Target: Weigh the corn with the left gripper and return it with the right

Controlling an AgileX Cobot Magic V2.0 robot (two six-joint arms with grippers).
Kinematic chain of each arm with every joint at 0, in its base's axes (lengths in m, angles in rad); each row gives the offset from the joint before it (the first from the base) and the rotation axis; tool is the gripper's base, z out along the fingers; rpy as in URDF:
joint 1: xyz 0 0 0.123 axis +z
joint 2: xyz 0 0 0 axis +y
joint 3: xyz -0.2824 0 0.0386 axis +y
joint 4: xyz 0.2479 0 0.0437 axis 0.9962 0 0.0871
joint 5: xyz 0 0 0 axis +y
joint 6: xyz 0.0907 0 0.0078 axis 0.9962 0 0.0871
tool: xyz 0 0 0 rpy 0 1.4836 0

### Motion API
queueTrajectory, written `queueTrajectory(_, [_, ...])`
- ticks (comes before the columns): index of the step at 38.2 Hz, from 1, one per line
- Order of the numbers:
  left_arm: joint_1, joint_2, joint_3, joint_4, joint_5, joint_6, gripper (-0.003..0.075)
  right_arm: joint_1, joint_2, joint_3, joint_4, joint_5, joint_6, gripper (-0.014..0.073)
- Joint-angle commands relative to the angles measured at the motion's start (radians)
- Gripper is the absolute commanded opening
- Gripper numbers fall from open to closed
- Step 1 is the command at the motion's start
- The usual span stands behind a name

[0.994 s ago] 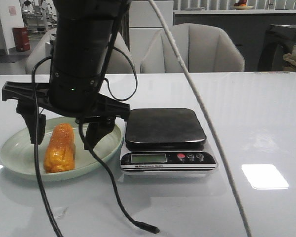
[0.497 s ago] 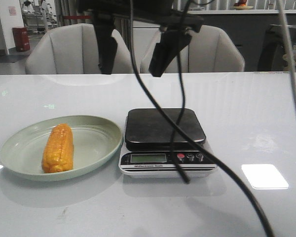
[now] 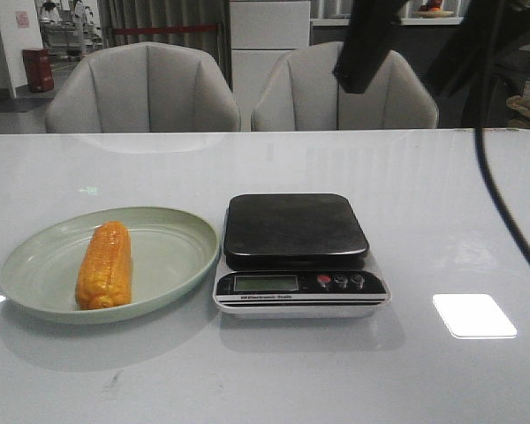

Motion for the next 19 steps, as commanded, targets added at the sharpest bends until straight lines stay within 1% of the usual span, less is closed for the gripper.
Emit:
queueTrajectory(1, [0.001, 0.013, -0.022, 0.003, -0.097, -0.001, 0.0122, -0.005, -0.138, 0.085, 0.006, -0.159, -0.014, 0.0606])
queueTrajectory(10, [0.001, 0.013, -0.022, 0.003, -0.097, -0.001, 0.0122, -0.005, -0.398, 0.325, 0.005, -0.370, -0.034, 0.0606])
queueTrajectory(15, [0.001, 0.013, -0.022, 0.003, -0.097, -0.001, 0.0122, 0.008, -0.566, 0.457, 0.005, -0.448, -0.103, 0.0606])
queueTrajectory(19, [0.001, 0.013, -0.022, 0.003, -0.097, -0.001, 0.0122, 0.012, -0.690, 0.548, 0.005, -0.496, -0.118, 0.0606])
